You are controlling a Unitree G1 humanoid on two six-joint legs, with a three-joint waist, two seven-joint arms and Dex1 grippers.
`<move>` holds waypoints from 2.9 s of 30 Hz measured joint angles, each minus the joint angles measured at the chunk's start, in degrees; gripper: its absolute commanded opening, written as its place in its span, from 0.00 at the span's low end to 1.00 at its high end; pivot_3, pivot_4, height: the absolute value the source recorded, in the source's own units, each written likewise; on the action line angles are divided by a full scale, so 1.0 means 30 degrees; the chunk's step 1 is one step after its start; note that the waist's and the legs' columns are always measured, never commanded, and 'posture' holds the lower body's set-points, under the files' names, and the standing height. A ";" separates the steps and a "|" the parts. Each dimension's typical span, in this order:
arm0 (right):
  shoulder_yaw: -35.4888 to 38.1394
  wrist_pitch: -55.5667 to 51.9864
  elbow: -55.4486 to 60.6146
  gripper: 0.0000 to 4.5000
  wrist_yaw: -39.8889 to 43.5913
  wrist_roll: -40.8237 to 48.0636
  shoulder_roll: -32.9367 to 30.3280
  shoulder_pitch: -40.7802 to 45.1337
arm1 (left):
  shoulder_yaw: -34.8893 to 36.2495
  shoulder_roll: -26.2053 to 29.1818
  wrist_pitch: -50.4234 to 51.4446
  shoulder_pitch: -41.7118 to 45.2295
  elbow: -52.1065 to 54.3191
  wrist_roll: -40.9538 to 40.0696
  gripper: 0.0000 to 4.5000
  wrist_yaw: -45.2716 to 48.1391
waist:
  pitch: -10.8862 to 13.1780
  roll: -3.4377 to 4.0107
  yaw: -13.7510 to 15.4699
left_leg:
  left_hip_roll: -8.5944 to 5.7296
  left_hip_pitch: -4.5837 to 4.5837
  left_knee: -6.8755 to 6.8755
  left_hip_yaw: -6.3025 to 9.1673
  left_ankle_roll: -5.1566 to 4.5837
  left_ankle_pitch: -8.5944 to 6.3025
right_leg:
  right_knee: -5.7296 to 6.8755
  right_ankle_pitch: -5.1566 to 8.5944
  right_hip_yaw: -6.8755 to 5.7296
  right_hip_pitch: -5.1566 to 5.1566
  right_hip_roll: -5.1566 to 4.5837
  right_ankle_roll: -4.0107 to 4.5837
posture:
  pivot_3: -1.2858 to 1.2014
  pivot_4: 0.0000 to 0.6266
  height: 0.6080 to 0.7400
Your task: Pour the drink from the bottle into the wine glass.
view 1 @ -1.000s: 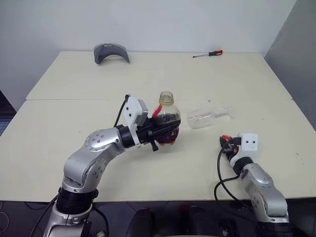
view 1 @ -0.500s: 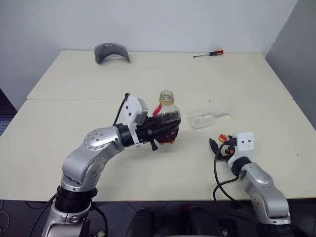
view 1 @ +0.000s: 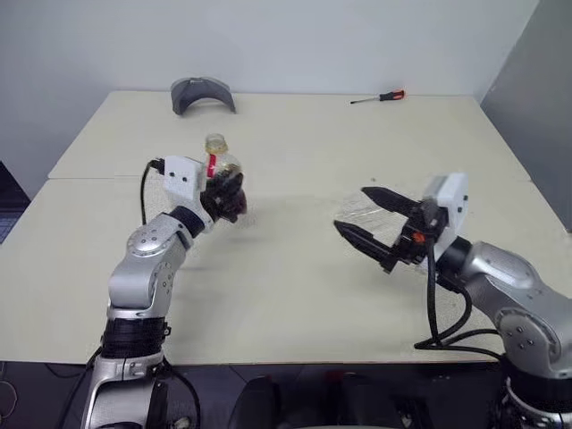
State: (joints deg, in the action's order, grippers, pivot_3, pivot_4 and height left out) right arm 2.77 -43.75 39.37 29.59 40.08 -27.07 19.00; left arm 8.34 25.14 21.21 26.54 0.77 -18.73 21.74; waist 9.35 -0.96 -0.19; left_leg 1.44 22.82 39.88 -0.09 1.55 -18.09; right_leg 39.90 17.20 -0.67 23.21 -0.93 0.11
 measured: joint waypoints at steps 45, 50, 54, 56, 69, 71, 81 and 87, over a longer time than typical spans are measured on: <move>-0.4353 0.2779 -0.3964 1.00 0.0877 -0.3809 0.2394 0.1346 | 0.1600 -0.1038 -0.5085 -0.1582 -0.4561 0.1352 0.99 -0.1380 | -0.0030 -0.0059 -0.0035 | 0.0000 -0.0001 0.0021 0.0003 0.0067 0.0038 | 0.0031 -0.0004 -0.0024 0.0008 -0.0034 0.0000 | 0.52 0.24 1.00; -0.4354 0.2848 -0.3964 1.00 0.0979 -0.3929 0.2417 0.1348 | 0.2049 -0.1047 -0.3436 -0.2907 -0.1626 0.1039 0.99 -0.2175 | -0.0032 -0.0062 -0.0030 | -0.0001 -0.0001 0.0022 0.0003 0.0037 0.0020 | 0.0029 -0.0004 -0.0023 0.0006 -0.0035 0.0000 | 0.52 0.24 1.00; -0.4329 0.2921 -0.3963 1.00 0.1022 -0.3934 0.2359 0.1313 | 0.2487 -0.1355 -0.1989 -0.4674 0.0886 0.0607 0.99 -0.2881 | -0.0033 -0.0063 -0.0034 | 0.0000 -0.0006 0.0018 -0.0001 0.0032 0.0017 | 0.0031 -0.0004 -0.0017 0.0005 -0.0037 0.0000 | 0.52 0.24 1.00; -0.4293 0.2953 -0.3937 1.00 0.1040 -0.3929 0.2261 0.1151 | 0.2526 -0.1442 -0.1171 -0.5582 0.2000 0.0340 0.99 -0.2937 | -0.0035 -0.0065 -0.0032 | 0.0002 -0.0006 0.0017 0.0002 0.0028 0.0015 | 0.0029 -0.0004 -0.0019 0.0004 -0.0035 0.0001 | 0.52 0.24 1.00; -0.2055 0.3724 -0.3408 1.00 0.1257 -0.6233 -0.2812 -0.0730 | -0.1044 0.2610 0.3503 -0.8985 1.0930 -0.3679 0.99 0.3828 | -0.0040 -0.0060 0.0016 | -0.0009 -0.0031 0.0007 -0.0027 0.0016 0.0009 | 0.0024 -0.0001 0.0007 -0.0013 -0.0033 0.0002 | 0.52 0.24 1.00; -0.1950 0.4725 -0.4405 1.00 0.1237 -0.7738 -0.3880 -0.0851 | -0.1787 0.3246 0.3475 -0.8724 1.1116 -0.4244 0.99 0.5499 | -0.0039 -0.0060 0.0016 | -0.0003 -0.0039 0.0004 -0.0028 0.0014 0.0008 | 0.0024 0.0000 0.0009 -0.0014 -0.0020 0.0003 | 0.52 0.24 1.00; -0.2735 1.2025 -1.0345 1.00 -0.0180 -1.5935 -0.7205 -0.1445 | -0.3800 0.3024 0.1593 -0.5155 0.7841 -0.3715 0.99 0.8756 | -0.0036 -0.0056 0.0018 | -0.0004 -0.0036 0.0010 -0.0059 0.0039 0.0023 | 0.0017 0.0001 0.0029 -0.0011 -0.0010 0.0003 | 0.52 0.24 1.00; -0.4406 1.5671 -1.3685 1.00 -0.1929 -2.0505 -0.7266 -0.0210 | -0.4993 0.2528 0.1304 -0.4582 0.7210 -0.3445 0.99 0.9730 | -0.0036 -0.0054 -0.0075 | 0.0015 -0.0043 0.0003 -0.0070 0.0077 0.0043 | 0.0023 0.0001 0.0042 -0.0008 0.0007 0.0004 | 0.52 0.24 1.00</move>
State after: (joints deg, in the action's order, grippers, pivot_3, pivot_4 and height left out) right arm -10.45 3.26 -1.69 23.81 -21.44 -48.87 18.37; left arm -6.64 32.73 25.13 12.79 22.40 -29.07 50.93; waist 9.24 -1.12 -0.41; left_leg 1.49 22.69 39.89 -0.30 1.78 -17.96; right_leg 39.96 17.20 -0.54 23.19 -0.91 0.12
